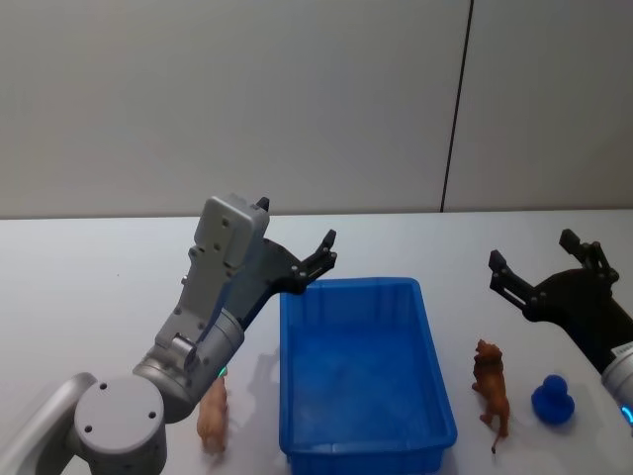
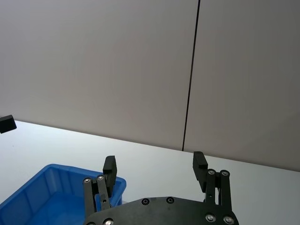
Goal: Pick up the two dolls from the table and place them into the box.
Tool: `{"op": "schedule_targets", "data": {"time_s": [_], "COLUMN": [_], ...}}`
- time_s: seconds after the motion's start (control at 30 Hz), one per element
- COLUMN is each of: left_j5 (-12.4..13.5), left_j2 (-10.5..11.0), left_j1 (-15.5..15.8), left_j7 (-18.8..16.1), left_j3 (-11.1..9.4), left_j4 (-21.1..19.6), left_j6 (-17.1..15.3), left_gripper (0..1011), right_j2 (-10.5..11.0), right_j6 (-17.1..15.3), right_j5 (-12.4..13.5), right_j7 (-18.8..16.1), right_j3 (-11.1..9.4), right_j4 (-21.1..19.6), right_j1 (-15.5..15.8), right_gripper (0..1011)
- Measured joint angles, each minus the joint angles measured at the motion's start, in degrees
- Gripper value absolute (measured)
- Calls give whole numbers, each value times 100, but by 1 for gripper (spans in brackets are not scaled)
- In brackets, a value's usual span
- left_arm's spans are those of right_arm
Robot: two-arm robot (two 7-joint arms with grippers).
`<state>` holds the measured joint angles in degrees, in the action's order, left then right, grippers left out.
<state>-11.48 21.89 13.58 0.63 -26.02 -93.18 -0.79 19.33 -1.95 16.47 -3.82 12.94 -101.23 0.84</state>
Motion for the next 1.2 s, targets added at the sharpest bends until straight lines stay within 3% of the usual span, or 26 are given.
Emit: {"op": "schedule_targets", "data": {"time_s": [0.4, 0.63, 0.9, 1.2], "left_j5": [0, 0, 0, 0], "left_j2": [0, 0, 0, 0], "left_j1": [0, 0, 0, 0], "left_j7": [0, 0, 0, 0], "left_j3": [0, 0, 0, 0], "left_j4": [0, 0, 0, 0], "left_j6": [0, 0, 0, 0], "left_gripper": [1001, 1001, 1001, 1001], "right_j2": [14, 85, 257, 420], "right_j6": [-42, -297, -800, -1288], "right_j5": [43, 174, 232, 148], "right_j7": [-109, -550, -1149, -1674], "right_j3": [-42, -213, -425, -530], "right_j4": [67, 501, 1095, 1476], "right_j1": [-93, -542, -1044, -1228], "right_gripper": [1001, 1001, 1001, 1001]}}
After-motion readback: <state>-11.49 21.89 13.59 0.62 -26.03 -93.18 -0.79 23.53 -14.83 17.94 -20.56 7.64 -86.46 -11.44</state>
